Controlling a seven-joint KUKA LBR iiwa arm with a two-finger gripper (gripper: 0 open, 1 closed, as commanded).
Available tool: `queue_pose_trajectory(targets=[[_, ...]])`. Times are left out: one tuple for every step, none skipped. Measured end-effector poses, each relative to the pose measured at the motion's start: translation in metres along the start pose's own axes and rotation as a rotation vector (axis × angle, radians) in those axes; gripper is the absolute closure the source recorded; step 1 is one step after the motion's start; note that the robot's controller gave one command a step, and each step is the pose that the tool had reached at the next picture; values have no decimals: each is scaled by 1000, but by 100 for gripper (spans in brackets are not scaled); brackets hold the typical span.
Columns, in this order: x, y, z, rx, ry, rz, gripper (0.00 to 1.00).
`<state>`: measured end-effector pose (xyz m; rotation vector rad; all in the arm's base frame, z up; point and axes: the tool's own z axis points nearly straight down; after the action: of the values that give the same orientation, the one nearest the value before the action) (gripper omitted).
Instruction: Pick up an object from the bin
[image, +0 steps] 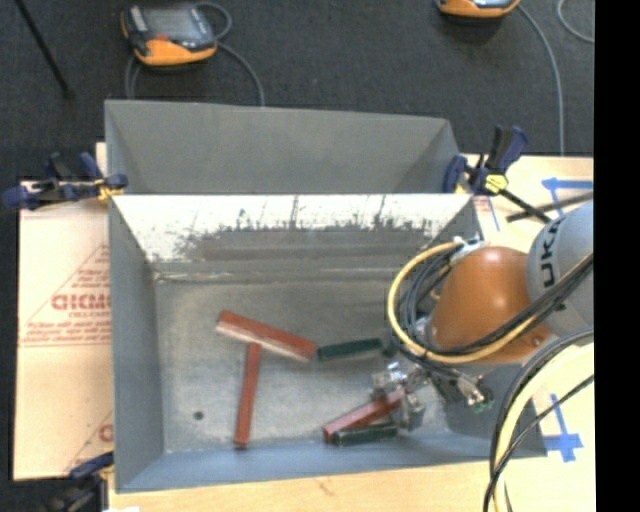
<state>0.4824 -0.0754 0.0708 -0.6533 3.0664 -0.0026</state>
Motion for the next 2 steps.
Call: queue_pose_trajectory(targets=[[-10,-14,-127,-2,3,-28,100],[-10,-14,-127,-3,3,-27,100]])
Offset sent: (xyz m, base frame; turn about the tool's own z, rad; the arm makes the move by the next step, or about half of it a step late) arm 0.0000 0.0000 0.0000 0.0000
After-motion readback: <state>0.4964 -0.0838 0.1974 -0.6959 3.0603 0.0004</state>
